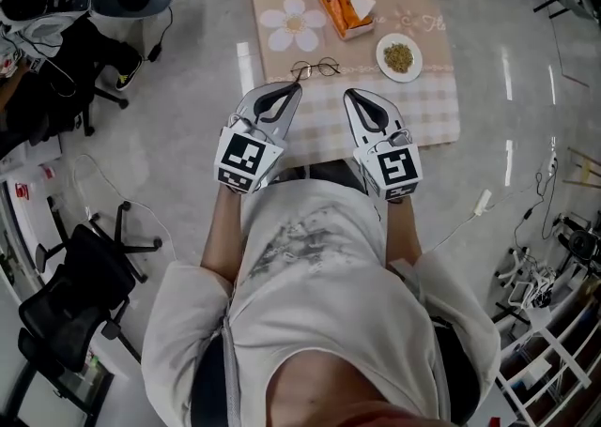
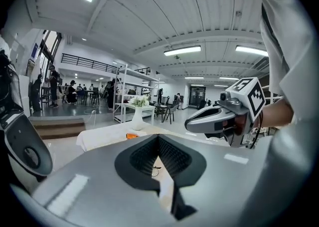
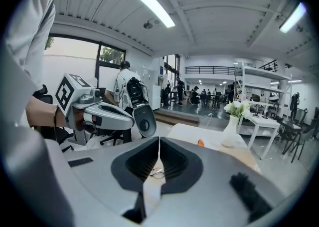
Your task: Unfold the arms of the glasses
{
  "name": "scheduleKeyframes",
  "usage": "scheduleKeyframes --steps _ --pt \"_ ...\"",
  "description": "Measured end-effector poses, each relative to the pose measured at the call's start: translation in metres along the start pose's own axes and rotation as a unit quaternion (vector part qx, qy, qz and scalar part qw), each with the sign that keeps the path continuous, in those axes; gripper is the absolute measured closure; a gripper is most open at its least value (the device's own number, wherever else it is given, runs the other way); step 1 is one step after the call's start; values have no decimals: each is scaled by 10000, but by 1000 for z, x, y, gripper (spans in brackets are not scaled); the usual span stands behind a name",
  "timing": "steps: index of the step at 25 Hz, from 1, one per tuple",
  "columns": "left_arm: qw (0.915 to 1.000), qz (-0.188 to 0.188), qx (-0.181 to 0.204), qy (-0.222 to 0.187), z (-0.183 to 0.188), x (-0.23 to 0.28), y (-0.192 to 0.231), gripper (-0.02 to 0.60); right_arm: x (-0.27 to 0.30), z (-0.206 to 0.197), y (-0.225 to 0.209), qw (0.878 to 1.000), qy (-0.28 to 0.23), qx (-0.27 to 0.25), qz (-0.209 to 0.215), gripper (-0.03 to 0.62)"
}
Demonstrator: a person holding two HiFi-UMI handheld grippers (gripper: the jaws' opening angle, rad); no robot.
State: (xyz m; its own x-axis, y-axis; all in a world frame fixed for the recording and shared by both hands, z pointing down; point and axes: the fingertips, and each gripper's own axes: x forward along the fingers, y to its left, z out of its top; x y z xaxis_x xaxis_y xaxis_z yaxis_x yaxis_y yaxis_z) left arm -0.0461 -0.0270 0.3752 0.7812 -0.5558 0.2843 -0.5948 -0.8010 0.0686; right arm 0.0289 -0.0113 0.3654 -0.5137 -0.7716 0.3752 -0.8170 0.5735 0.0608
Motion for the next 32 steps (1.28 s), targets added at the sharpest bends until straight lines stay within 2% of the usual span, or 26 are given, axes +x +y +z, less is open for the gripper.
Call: scheduleKeyframes --steps 13,32 --pt "9991 94 -66 401 -20 32 24 560 39 -17 -23 9993 234 4 288 576" --pt "9954 -132 -193 925 -52 78 33 532 73 -53 -49 9967 634 57 511 576"
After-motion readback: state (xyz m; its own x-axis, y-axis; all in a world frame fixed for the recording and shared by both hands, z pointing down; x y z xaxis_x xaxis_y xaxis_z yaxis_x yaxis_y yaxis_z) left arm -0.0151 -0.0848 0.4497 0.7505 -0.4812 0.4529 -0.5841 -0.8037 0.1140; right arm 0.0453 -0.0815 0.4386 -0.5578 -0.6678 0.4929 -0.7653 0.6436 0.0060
